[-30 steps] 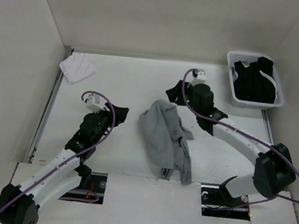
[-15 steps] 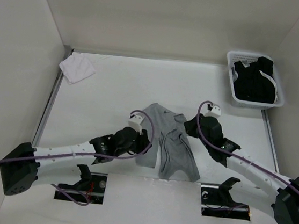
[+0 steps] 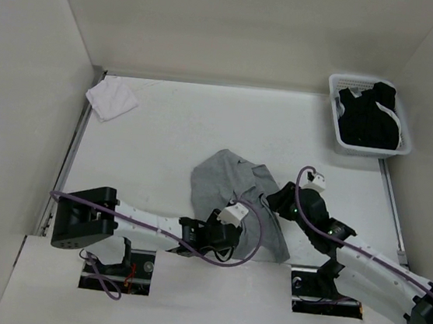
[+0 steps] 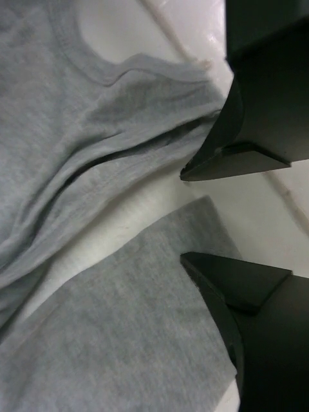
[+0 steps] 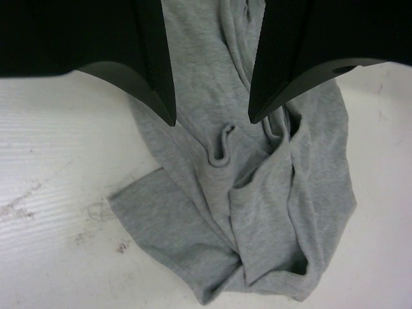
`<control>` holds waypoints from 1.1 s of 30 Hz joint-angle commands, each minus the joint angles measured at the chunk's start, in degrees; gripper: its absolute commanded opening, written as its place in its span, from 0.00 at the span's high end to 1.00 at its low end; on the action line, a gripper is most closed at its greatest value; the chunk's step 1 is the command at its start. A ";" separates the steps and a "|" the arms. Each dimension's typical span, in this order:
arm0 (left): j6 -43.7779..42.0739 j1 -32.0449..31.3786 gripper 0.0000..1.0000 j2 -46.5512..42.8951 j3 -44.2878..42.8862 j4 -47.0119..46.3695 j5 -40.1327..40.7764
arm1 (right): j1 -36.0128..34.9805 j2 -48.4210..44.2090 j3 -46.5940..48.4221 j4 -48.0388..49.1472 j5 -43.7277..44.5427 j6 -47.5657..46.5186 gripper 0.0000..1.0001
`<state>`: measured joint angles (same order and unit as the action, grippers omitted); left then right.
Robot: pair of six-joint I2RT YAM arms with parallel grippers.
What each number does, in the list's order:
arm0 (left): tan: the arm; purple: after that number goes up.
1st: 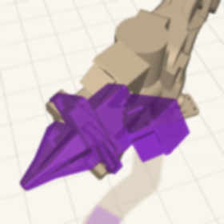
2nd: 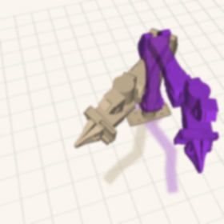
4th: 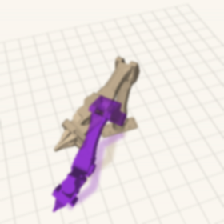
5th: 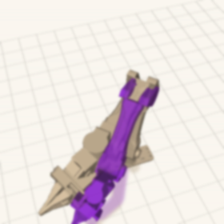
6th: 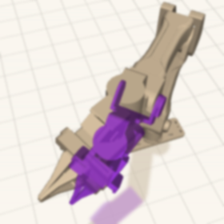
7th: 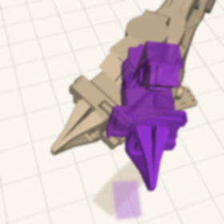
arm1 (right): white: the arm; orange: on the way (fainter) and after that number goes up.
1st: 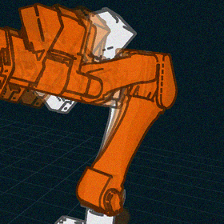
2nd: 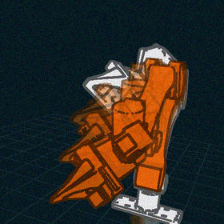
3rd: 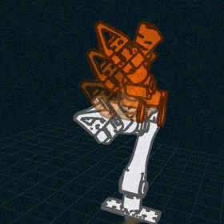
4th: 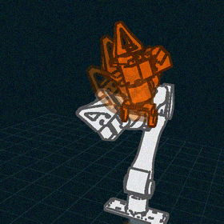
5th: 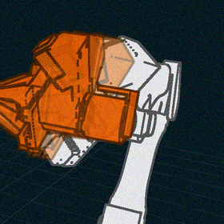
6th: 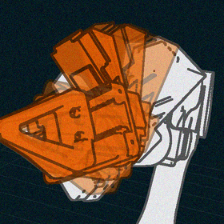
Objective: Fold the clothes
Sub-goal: Flatten the tank top out
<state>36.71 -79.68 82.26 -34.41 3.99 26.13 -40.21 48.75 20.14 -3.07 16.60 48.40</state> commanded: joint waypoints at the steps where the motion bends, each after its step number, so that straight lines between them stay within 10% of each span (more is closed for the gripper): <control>1: -0.67 -0.87 0.54 3.07 -2.76 1.81 6.11 | -0.35 -1.55 -1.51 -0.97 0.89 3.01 0.45; 12: -0.24 0.01 0.95 2.13 -3.21 5.15 9.11 | -2.64 -4.55 -5.47 -6.86 1.15 12.77 0.45; 21: -1.20 15.81 0.97 -33.90 0.66 13.50 6.13 | -7.65 7.40 -0.72 -7.74 -2.71 12.25 0.44; 26: -2.52 28.91 0.97 -44.02 0.49 13.77 3.14 | -7.30 10.93 3.84 -5.89 -4.39 5.67 1.00; 33: -0.50 35.77 0.97 -53.15 -2.05 14.11 3.48 | -11.60 -9.27 26.02 -16.24 9.32 -8.20 1.00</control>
<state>35.99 -45.56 33.45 -34.57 18.33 29.89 -49.95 46.52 30.83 -15.75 18.61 49.60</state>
